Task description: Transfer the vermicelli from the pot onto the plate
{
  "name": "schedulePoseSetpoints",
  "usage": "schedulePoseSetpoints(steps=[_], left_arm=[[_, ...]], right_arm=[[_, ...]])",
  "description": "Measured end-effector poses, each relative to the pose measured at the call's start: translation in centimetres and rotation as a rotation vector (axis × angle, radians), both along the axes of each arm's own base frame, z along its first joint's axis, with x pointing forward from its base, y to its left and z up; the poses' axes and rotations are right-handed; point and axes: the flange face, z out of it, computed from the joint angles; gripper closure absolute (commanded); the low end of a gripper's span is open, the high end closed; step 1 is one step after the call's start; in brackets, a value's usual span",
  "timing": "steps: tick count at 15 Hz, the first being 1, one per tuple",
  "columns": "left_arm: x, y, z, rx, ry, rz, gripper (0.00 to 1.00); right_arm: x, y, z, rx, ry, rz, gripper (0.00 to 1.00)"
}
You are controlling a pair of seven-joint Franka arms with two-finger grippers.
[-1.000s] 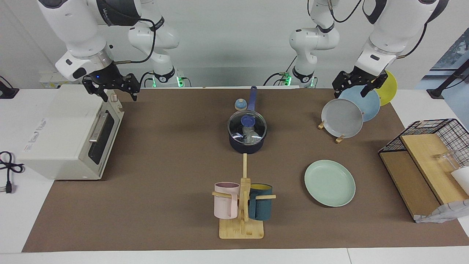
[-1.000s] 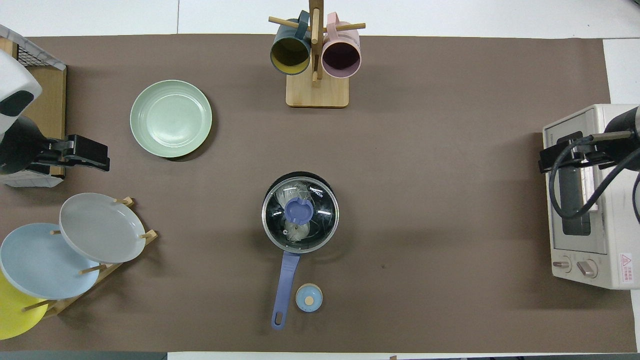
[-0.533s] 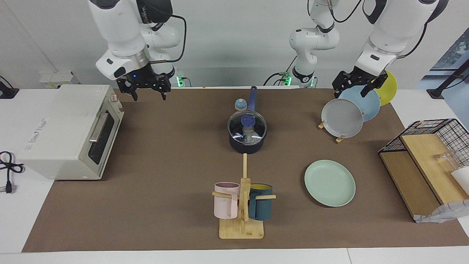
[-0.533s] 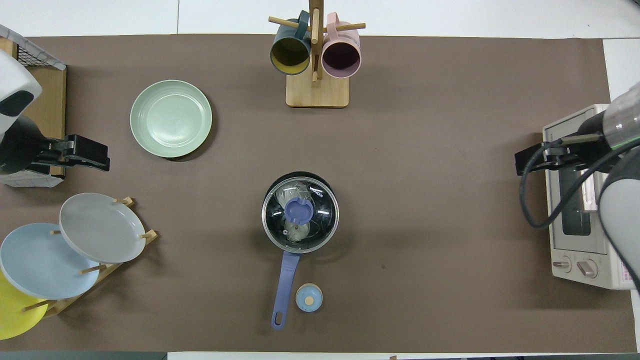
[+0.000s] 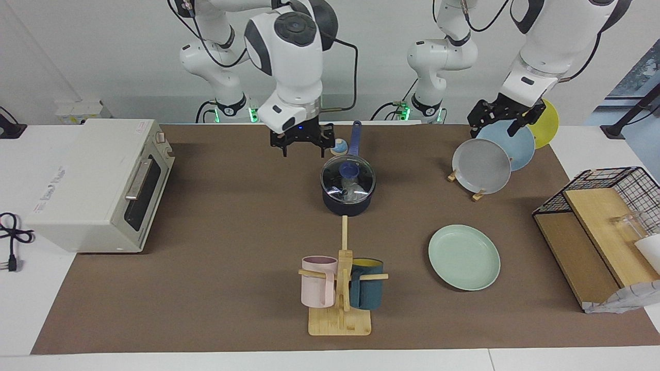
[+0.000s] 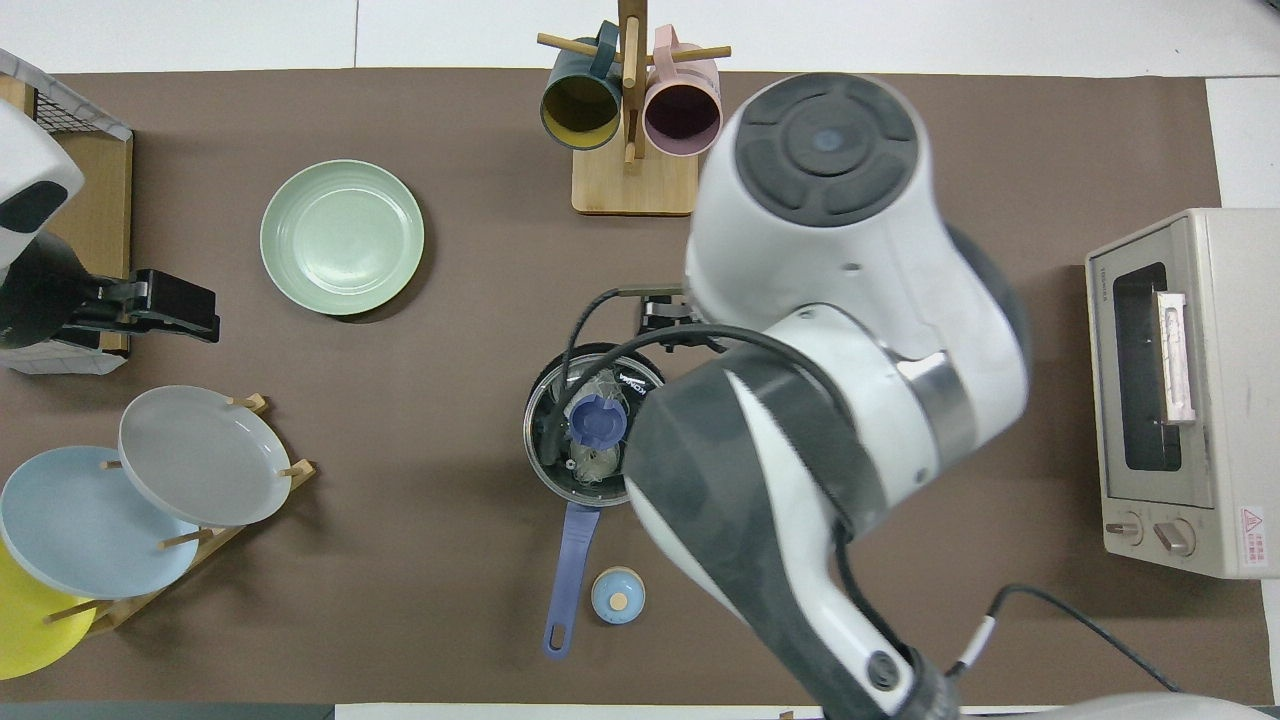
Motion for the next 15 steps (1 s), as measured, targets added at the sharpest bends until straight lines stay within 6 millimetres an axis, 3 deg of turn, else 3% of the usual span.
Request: schedulePoseSetpoints(steps=[4,7,10,15], left_arm=[[0.0,0.0,0.0,0.0,0.0,0.0,0.0],[0.0,0.0,0.0,0.0,0.0,0.0,0.0],[0.0,0.0,0.0,0.0,0.0,0.0,0.0],[0.0,0.0,0.0,0.0,0.0,0.0,0.0]], right_arm=[[-0.9,7.1,-4.0,0.004,-0.02,-0.04,0.0],[-1.6,10.4,-6.6,0.012,-0.044,-0.078,0.0],[-2.2,11.8,-8.5,0.012,-0.045,-0.08,0.0],[-3.0,11.4,-12.7,-0.009,-0.025,-0.072,0.0]])
